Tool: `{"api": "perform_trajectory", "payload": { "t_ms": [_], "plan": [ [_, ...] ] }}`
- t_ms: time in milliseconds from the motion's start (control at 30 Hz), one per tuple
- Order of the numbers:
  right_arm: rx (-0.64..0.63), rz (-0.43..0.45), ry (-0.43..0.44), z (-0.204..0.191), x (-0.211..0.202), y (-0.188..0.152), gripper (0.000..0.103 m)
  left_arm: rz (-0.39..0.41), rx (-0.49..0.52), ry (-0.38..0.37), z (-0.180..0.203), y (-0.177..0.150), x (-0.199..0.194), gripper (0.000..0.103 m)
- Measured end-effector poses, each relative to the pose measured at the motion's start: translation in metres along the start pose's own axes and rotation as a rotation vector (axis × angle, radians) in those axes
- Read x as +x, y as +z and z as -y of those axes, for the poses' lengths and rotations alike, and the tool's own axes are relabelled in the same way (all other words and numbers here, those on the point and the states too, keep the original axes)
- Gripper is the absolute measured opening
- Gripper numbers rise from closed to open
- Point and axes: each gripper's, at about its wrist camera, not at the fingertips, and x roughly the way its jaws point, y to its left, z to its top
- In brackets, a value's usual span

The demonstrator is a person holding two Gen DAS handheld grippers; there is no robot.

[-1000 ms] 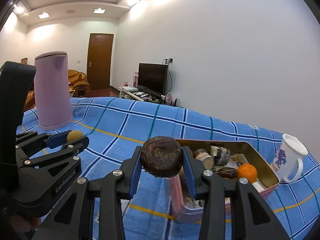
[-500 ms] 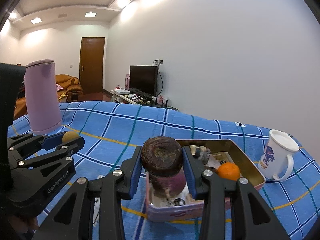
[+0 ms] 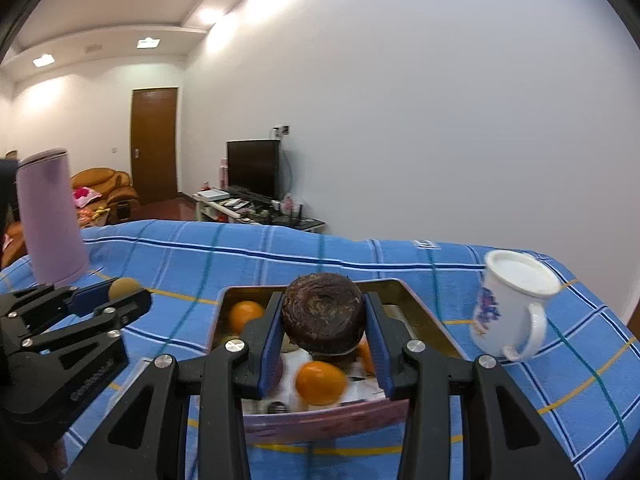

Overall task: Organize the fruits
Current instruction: 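Carry the dark cake and kiwi over the tin box with both tools, then lower the dark cake and kiwi into the tin box with both tools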

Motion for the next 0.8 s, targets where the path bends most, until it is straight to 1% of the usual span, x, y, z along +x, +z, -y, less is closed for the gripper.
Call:
{"api": "perform_trajectory", "payload": {
  "t_ms": [467,600,800],
  "plan": [
    [0.068,-0.016,-0.120,0.061,0.013,0.002,0.041,-0.003,0.031,-0.087,0.050,0.010,0.016,0.028],
    [0.083,-0.024,-0.145,0.070,0.021,0.004,0.041,-0.007,0.037,-0.112,0.067,0.013,0.023,0.028],
    [0.075,-0.033,-0.148,0.071,0.026,0.004,0.041,-0.031,0.036,-0.125,0.081,0.012,0.034,0.028]
  ]
}}
